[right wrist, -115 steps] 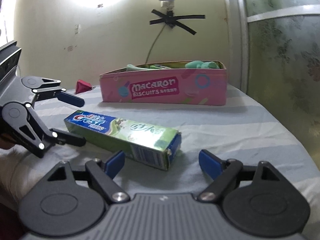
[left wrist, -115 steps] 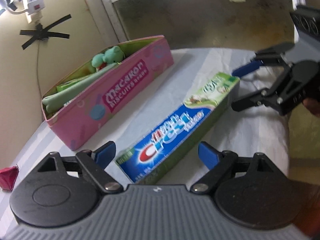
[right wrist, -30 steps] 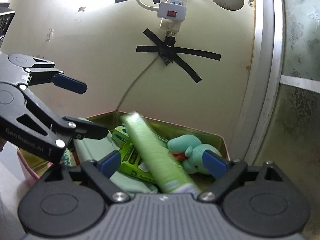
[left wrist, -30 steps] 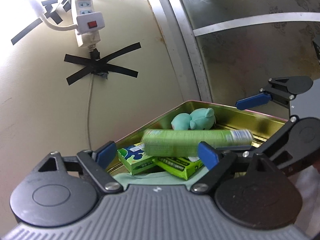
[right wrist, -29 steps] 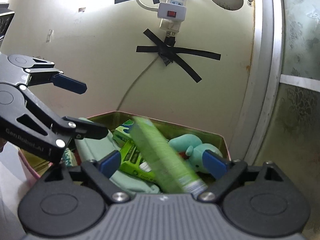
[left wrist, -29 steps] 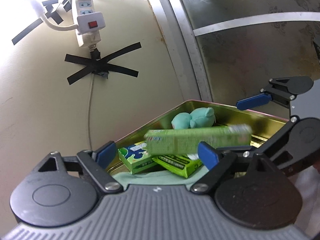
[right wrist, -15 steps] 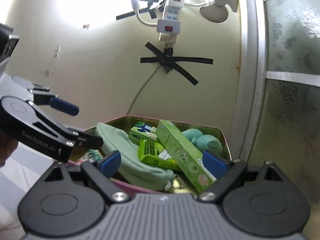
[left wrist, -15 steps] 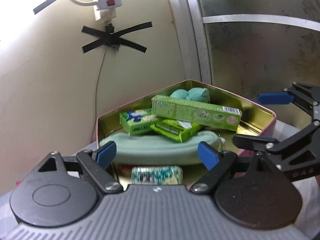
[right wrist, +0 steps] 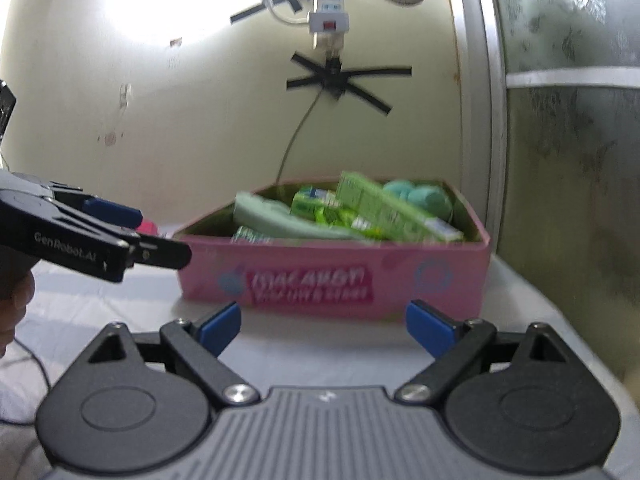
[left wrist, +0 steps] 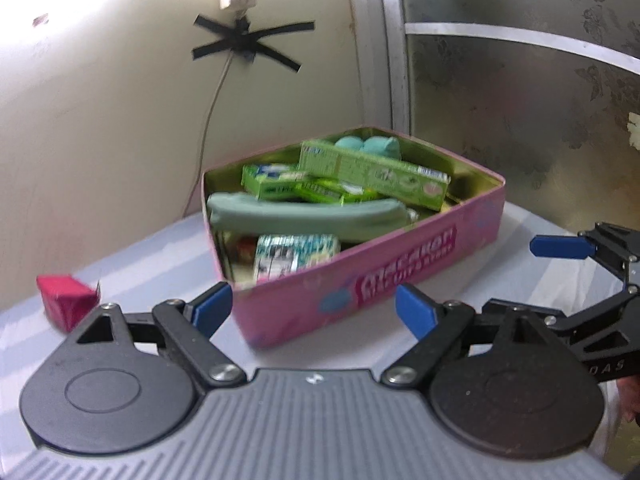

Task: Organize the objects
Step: 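Move the right tool away from the tin toward the magenta pouch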

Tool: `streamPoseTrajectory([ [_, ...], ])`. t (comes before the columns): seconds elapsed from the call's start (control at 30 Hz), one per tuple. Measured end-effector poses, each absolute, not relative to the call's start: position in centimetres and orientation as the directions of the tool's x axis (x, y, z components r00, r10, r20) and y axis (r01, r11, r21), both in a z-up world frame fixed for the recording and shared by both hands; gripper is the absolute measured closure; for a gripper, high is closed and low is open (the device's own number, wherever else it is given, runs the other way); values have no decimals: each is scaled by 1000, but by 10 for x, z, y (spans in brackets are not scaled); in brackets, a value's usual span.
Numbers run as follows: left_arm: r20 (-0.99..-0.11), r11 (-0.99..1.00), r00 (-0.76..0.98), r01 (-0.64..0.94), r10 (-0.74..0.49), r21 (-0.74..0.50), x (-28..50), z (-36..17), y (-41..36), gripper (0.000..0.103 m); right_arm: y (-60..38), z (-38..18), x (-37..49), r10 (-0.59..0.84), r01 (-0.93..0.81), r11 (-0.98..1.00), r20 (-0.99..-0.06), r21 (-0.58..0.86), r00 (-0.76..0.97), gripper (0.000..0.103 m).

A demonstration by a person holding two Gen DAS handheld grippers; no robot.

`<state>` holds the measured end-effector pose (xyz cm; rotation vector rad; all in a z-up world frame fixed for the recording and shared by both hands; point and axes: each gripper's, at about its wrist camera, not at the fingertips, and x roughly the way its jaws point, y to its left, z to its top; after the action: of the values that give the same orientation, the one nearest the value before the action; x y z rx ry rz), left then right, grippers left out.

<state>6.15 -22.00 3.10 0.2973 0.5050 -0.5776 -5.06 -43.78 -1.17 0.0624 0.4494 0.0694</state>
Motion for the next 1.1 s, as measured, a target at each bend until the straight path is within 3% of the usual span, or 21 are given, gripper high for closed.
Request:
streamPoseTrajectory([
  [0.73,-603,905,761,399,-240,144,82,-22,-105,13,-331,-40,-30,163,-213,977,-637,-1,754,10],
  [1.1,-613,949,775,287,-152,128,96,-31,-32,13,-249,-35,-11,257,-377,925,-657,-45,709,10],
])
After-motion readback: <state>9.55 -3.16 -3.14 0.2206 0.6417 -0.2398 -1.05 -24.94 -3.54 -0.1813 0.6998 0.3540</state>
